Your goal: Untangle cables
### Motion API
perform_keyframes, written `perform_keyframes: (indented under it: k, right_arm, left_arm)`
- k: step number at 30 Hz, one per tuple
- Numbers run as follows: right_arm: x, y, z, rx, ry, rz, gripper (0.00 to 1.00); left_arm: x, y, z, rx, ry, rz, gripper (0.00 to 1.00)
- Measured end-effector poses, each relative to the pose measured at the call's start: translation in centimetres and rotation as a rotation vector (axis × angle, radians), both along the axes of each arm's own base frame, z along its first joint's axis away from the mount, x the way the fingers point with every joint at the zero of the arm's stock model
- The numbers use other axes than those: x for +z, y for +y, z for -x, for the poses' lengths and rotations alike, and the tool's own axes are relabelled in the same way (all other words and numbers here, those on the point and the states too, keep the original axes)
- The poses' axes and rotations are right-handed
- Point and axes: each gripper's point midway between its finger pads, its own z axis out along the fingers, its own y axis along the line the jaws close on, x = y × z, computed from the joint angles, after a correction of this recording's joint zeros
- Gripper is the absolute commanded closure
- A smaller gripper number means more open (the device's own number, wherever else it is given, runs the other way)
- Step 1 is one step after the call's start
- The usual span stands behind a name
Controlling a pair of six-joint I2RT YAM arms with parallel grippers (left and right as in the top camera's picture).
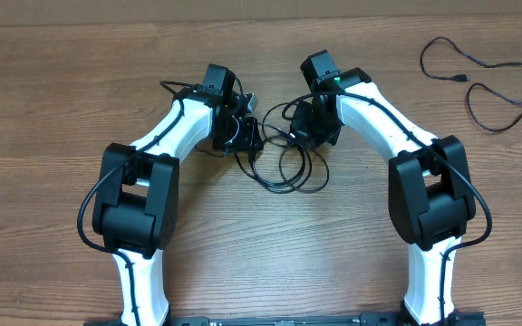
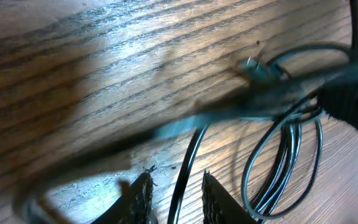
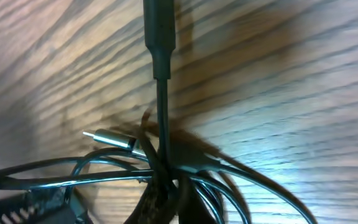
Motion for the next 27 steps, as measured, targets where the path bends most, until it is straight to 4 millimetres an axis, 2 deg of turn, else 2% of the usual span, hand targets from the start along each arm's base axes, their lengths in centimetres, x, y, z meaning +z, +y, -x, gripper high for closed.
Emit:
perform_keyframes:
  k: [5, 9, 18, 23, 24, 27]
  right_arm:
    - [1.3, 1.7, 1.0, 0.156, 0.029, -0.202, 0.96]
    - [3.2, 2.0, 1.9, 0.318, 0.013, -0.394, 0.96]
    - [3.8, 3.1, 6.6, 0.735, -0.025, -0.446, 0.96]
    - [4.0, 4.0, 9.1, 0.953, -0.051, -0.467, 0.96]
    - [4.0, 4.1, 9.2, 0.961, -0.053, -0.468, 0.96]
    - [4.0, 4.2, 9.2, 1.013, -0.082, -0.468, 0.96]
  left_arm:
    - [0.0, 0.0, 0.0, 0.0, 0.0, 0.0, 0.74]
    - [0.0, 0.0, 0.0, 0.001, -0.001, -0.002, 0.75]
    - [-0.2, 0.4, -0.1, 0.012, -0.003, -0.026, 0.78]
    - [-1.1, 2.6, -0.3, 0.113, 0.029, -0.136, 0.84]
    - [-1.2, 2.9, -0.3, 0.127, 0.032, -0.147, 0.86]
    - [-1.6, 5.5, -0.5, 0.219, 0.066, -0.214, 0.88]
